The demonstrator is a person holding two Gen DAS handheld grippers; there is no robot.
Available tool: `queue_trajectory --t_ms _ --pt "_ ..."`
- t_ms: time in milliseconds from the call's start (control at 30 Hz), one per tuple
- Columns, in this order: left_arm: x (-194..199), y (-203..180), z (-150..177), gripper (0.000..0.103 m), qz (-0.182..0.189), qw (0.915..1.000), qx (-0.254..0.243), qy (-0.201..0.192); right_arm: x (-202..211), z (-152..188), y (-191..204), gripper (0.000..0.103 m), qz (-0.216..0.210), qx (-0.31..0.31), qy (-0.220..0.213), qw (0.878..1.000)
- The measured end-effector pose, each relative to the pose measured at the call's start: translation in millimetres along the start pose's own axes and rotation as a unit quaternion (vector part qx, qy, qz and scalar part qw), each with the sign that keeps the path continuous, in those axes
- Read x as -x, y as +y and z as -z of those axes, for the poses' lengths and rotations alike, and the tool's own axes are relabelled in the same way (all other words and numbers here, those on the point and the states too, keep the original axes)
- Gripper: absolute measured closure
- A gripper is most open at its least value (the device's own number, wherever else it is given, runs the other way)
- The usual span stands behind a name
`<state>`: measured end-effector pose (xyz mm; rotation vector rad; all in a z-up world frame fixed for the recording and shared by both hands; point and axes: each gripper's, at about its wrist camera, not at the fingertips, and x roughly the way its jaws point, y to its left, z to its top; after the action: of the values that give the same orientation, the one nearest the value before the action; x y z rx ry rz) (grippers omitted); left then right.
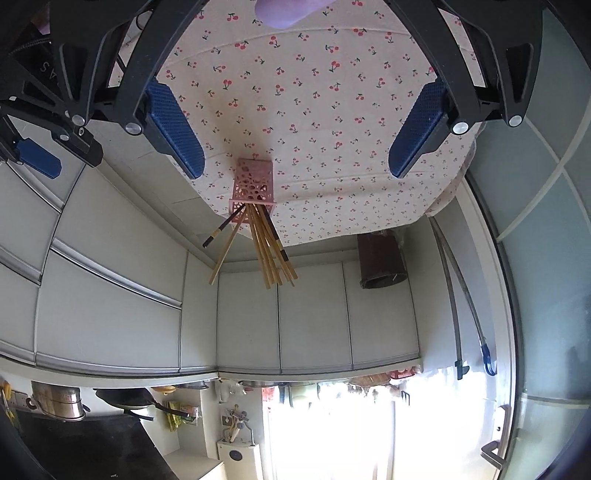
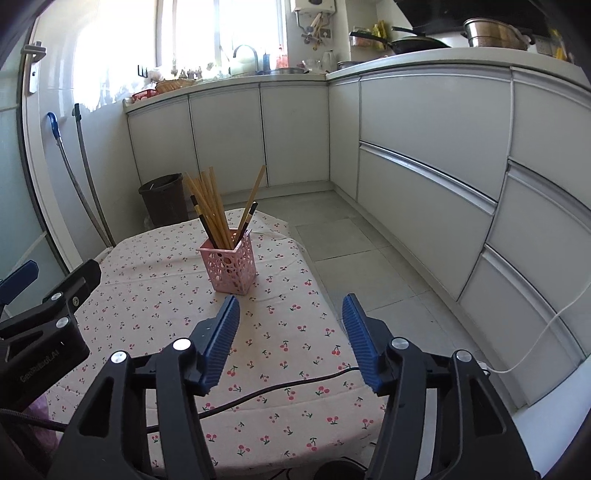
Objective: Organize utensils
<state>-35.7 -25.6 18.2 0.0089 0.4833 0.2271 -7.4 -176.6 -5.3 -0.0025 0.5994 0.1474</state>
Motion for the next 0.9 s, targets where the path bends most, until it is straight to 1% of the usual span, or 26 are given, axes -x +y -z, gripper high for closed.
queue_trajectory --t_ms 100,200,267,367,433,600,900 --pt "6 -6 2 0.007 -0.008 0.9998 -0.015 -0.01 7 8 0 0.025 0.014 0.009 -0.017 1.0" --pt "9 -6 8 0.007 -0.025 0.9995 -0.012 -0.017 12 10 -2 0.015 0.048 0.004 -0.036 0.998" --pt "9 -5 10 0.007 -0.027 0.9995 -0.006 -0.015 12 11 -5 0.013 0.066 0.003 -0.04 0.997" --pt "6 -7 11 0.007 -0.018 0.9998 -0.01 -0.007 8 11 -6 0.012 0.069 0.003 -0.032 0.997" --pt "4 -8 12 0.007 -0.017 0.9998 -0.012 -0.003 7 11 -7 0.01 0.074 0.001 -0.028 0.997" --pt "-1 -11 15 0.007 -0.006 0.9999 -0.013 0.005 4 10 -10 0.01 0.076 -0.009 -0.029 0.997" --pt "-5 -12 15 0.007 0.001 0.9999 -0.004 0.011 2 12 -16 0.01 0.089 -0.019 -0.029 0.995"
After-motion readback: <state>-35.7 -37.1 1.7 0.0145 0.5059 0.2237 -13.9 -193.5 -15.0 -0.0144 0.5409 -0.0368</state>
